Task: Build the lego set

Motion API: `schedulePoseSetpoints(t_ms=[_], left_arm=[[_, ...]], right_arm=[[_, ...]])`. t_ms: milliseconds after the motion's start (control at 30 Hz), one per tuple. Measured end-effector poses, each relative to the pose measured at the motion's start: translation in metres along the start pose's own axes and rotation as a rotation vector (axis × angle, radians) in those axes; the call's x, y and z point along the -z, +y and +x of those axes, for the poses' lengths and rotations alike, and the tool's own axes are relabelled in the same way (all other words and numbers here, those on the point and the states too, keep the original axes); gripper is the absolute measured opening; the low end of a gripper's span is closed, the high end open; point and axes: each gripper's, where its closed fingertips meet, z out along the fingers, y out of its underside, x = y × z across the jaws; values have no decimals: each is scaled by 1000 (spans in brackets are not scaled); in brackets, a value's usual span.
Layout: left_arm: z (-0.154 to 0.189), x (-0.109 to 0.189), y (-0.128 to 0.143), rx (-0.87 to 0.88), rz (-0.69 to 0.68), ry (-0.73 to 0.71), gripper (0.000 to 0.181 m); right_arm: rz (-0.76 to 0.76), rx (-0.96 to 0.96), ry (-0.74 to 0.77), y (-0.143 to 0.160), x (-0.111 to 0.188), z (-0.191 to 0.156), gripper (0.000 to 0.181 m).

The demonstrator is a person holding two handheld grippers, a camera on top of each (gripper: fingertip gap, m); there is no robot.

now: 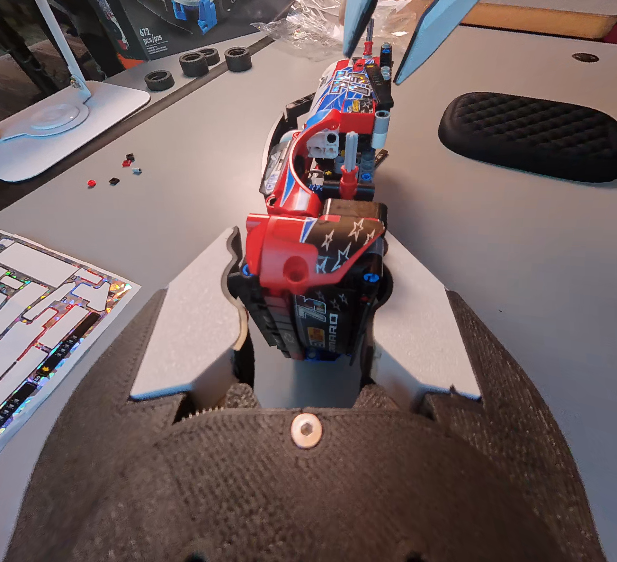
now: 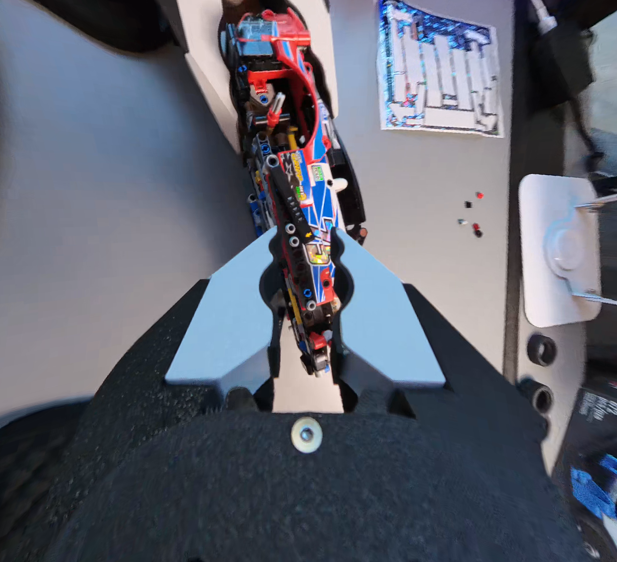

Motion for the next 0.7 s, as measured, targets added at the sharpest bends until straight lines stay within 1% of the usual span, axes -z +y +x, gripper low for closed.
schedulePoseSetpoints(t_ms=[100,167,300,333,367,633,700], left_arm=[[0,0,0,-7,2,-2,79],[0,1,0,-6,2,0,79],[0,1,0,-2,0,5,79],[0,1,1,0,0,5,79],[-1,1,1,5,0,6,79],[-1,1,1,10,2,15,79],[-1,1,1,14,1,16,79]], right_arm=[[-55,25,-117,5,-5,-7,16],[-64,47,-140,5,-5,-7,15],[-62,84,-138,3,-3,-7,15],[-58,90,-154,3,-1,-10,6],[-44,82,-157,1,1,-10,5],[-53,49,-151,5,0,-8,7],[-66,38,-146,8,-1,-7,14]])
